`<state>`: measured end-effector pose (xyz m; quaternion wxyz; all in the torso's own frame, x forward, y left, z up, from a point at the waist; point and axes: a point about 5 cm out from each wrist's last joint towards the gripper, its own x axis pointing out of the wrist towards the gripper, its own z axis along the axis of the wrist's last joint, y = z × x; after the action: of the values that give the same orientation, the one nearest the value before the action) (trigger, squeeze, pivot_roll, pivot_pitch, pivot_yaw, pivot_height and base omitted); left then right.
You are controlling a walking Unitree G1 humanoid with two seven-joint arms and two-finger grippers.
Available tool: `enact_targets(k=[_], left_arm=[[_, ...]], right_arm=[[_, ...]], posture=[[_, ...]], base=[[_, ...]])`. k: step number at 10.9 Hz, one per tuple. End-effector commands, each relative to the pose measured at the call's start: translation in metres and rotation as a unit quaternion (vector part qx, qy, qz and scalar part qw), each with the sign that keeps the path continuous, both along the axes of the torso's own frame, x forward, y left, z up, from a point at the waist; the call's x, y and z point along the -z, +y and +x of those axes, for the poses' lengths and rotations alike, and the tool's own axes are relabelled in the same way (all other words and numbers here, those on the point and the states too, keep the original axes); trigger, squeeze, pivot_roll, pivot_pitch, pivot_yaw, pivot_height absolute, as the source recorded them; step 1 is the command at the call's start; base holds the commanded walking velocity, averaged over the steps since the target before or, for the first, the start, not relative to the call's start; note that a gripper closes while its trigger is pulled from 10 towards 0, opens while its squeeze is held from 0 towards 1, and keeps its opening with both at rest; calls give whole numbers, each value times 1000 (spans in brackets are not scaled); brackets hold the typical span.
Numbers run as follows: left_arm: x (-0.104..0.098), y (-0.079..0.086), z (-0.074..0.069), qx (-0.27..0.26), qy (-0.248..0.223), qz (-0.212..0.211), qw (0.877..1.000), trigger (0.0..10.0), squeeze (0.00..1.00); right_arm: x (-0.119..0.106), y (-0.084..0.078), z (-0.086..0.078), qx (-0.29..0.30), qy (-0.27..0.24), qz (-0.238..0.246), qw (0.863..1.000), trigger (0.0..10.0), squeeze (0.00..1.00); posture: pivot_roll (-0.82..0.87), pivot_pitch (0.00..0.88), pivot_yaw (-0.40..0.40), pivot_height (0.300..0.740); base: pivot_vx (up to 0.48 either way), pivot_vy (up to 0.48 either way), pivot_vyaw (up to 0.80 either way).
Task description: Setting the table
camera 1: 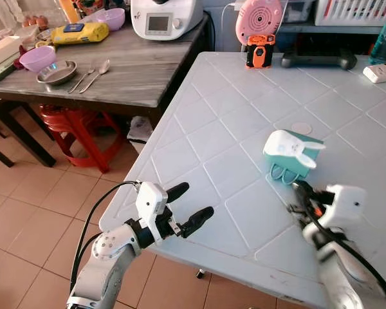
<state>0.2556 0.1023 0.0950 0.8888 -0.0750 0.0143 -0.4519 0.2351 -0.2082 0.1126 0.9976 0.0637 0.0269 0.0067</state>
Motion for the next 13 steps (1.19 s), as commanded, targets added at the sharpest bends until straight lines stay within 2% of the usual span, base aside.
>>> enact_targets(k=[1, 3, 4, 5, 7, 9, 12, 13], left_arm=[[0, 5, 1, -8, 0, 10, 1000, 10000, 0], [0, 5, 1, -8, -1, 11, 1000, 10000, 0], [-1, 4, 2, -7, -3, 13, 1000, 10000, 0], [-4, 3, 3, -2, -9, 16, 1000, 10000, 0], [-8, 1, 3, 0, -16, 18, 1000, 10000, 0], [-10, 1, 2, 0, -17, 17, 1000, 10000, 0], [-15, 0, 1, -1, -22, 17, 1000, 10000, 0], [-17, -1, 1, 0, -24, 17, 1000, 10000, 0]], right_arm=[[9, 0, -5, 2, 24, -4, 1000, 0, 0], [6, -13, -12, 25, 19, -34, 999, 0, 0], [6, -16, -12, 32, 19, -24, 999, 235, 0], [3, -5, -9, 9, 16, 10, 1000, 9882, 1000], [-3, 24, -6, -40, 8, 62, 997, 10000, 1000], [-3, 36, -7, -53, 12, 109, 993, 10000, 1000], [-1, 42, -11, -34, 24, 177, 983, 10000, 1000], [-1, 41, -13, -19, 24, 182, 983, 10000, 1000]], posture=[[-168, 111, 147, 740], [-170, 112, 152, 740], [-174, 114, 157, 740], [-174, 114, 158, 740], [-168, 113, 157, 740], [-162, 113, 154, 740], [-164, 116, 150, 740], [-167, 116, 150, 740]], base=[[0, 0, 0], [0, 0, 0], [0, 0, 0], [0, 0, 0], [0, 0, 0], [0, 0, 0], [0, 0, 0], [0, 0, 0]])
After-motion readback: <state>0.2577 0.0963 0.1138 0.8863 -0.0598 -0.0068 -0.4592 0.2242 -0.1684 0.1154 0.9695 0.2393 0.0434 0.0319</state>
